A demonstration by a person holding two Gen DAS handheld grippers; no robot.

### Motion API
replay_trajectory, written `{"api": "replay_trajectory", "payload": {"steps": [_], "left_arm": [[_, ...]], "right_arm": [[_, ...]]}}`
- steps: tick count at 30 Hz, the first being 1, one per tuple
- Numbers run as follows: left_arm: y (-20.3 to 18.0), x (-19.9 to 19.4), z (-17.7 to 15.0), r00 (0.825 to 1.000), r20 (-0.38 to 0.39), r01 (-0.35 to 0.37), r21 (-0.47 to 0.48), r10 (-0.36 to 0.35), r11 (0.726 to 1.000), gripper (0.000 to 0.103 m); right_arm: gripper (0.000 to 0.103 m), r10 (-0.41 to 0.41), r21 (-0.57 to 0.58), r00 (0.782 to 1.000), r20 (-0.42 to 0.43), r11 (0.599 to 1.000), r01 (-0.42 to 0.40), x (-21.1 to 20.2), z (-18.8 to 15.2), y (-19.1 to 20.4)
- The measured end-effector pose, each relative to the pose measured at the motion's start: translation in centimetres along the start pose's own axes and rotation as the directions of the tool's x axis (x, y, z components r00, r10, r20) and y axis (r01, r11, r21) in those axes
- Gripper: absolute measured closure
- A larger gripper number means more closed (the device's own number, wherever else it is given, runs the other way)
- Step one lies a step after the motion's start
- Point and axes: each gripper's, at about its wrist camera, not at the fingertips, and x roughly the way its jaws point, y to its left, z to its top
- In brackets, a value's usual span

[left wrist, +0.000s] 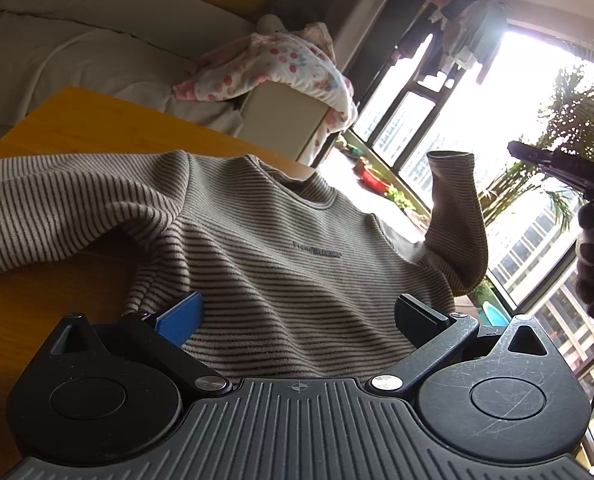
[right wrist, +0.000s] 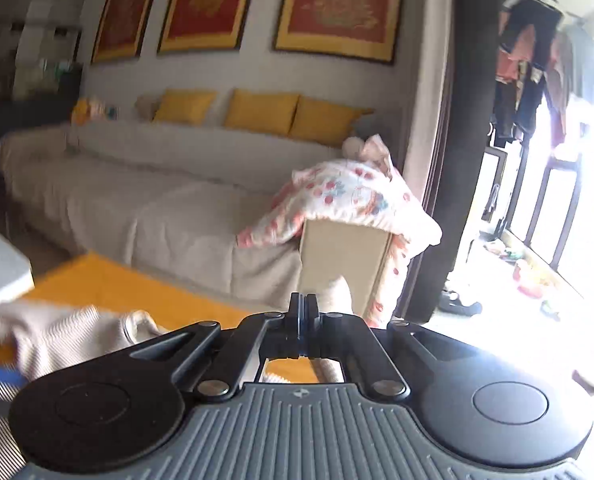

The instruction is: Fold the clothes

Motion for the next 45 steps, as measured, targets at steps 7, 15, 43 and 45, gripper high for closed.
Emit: {"api": "replay_trajectory", "payload": {"steps": [7,15,43,45], "left_arm": [[0.5,-0.2,0.1,1.000,0.007,0.018,-0.026,-0.018,1.000,0.000],[0.7,-0.2,0.0,1.000,0.010,0.027,-0.038,-0.027,0.999,0.000],[-1.2,0.5,0.0,0.998,-0.031,-0.056,0.077,0.059,0.995,0.000],[-1.3,0.5,0.0,0.998,-0.032,-0.059,0.081,0.062,0.995,0.000]], "right_arm": [[0.098,0.081,0.017,0.992,0.098,0.996,-0.083,-0.7,4.0,0.9],[0.066,-0.141,0.311,0.962,-0.236,0.926,0.212,4.3,-4.7,-9.3],[0.044,0.259,0.914,0.959,0.114,-0.405,0.000,6.6,-31.8,-19.8],[0.046,0.253,0.939,0.958,0.133,-0.342,-0.040,6.9,-30.5,-20.2]]}}
